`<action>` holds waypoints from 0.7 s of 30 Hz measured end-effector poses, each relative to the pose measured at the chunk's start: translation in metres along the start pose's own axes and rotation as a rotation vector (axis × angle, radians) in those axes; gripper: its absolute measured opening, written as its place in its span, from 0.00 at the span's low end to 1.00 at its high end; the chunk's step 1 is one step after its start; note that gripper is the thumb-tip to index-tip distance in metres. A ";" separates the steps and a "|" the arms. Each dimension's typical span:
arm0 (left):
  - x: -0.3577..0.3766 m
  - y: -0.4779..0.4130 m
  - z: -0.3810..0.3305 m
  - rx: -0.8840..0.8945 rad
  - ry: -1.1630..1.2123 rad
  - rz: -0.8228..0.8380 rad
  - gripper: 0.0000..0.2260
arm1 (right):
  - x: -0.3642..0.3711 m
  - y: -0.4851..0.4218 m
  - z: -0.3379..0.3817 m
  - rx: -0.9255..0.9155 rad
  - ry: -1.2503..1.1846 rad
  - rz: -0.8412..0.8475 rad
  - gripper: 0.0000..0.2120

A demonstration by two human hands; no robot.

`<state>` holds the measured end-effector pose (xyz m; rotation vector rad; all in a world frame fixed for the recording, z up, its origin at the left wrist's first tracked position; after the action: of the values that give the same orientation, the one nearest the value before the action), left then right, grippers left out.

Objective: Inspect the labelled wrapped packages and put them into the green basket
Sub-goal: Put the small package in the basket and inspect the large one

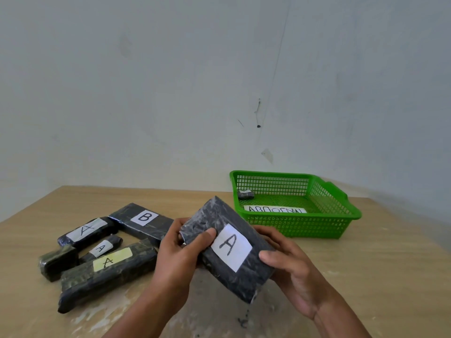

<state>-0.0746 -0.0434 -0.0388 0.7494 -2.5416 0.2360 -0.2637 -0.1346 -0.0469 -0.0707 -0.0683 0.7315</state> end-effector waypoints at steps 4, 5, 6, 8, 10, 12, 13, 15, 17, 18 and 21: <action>0.002 0.001 0.000 -0.023 0.012 -0.014 0.13 | -0.004 -0.002 0.003 -0.041 0.032 -0.132 0.23; 0.003 0.001 -0.001 -0.026 0.002 -0.012 0.15 | -0.004 -0.003 0.004 -0.055 0.020 -0.158 0.21; 0.003 0.001 -0.003 -0.030 -0.018 -0.008 0.18 | -0.005 -0.002 0.005 -0.071 0.010 -0.176 0.20; 0.002 0.001 -0.006 -0.047 -0.068 0.005 0.24 | -0.005 -0.001 0.008 -0.097 0.001 -0.190 0.17; 0.001 -0.002 -0.008 -0.069 -0.083 0.007 0.23 | -0.004 -0.001 0.013 -0.100 0.019 -0.211 0.14; 0.003 -0.008 -0.010 -0.083 -0.087 0.001 0.18 | -0.007 -0.003 0.021 -0.101 0.122 -0.273 0.14; 0.006 -0.011 -0.012 -0.079 -0.093 0.000 0.16 | -0.010 -0.006 0.028 -0.112 0.215 -0.313 0.16; 0.017 -0.019 -0.018 -0.050 -0.112 0.001 0.13 | -0.018 -0.010 0.051 -0.169 0.477 -0.360 0.25; 0.031 -0.030 -0.027 -0.002 -0.130 -0.008 0.12 | -0.025 -0.018 0.076 -0.211 0.771 -0.313 0.43; 0.039 -0.037 -0.031 0.024 -0.133 -0.013 0.12 | -0.030 -0.023 0.088 -0.204 0.895 -0.273 0.52; 0.069 -0.059 -0.041 0.077 -0.129 0.003 0.12 | -0.045 -0.041 0.120 -0.210 1.104 -0.181 0.63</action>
<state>-0.0766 -0.1130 0.0322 0.8144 -2.6685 0.2962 -0.2801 -0.1904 0.0749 -0.6485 0.8934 0.4238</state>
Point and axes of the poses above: each hand's wrist, its own y-axis away from the middle knuckle, its own x-axis out of the palm, z = x × y, the point moved 7 cm from there along -y, towards the middle knuckle, and after that the axes turned 11 degrees about y, right-handed, at the moved point
